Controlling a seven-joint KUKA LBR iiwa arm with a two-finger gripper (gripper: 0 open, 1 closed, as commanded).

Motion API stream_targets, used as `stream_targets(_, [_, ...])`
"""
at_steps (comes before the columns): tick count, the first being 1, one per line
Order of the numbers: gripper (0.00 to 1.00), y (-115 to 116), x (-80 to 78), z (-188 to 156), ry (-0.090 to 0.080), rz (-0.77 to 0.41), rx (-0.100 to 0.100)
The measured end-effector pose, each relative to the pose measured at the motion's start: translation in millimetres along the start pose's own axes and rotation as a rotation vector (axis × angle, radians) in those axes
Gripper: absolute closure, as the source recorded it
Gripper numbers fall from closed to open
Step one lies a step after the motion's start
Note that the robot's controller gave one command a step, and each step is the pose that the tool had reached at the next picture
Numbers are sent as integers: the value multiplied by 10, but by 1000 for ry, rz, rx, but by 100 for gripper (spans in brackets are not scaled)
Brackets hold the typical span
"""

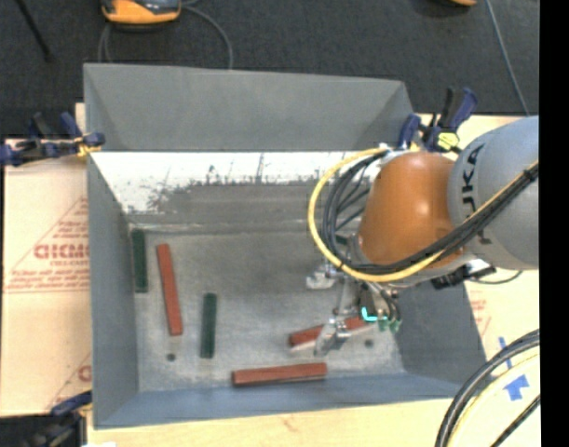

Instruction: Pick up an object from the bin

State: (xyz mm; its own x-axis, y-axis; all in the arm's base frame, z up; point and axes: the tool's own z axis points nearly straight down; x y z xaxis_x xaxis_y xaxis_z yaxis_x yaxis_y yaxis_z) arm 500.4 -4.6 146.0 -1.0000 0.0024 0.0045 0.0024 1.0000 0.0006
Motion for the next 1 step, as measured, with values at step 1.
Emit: stream_targets(1, [0, -1, -19, -31, -7, 0, 0])
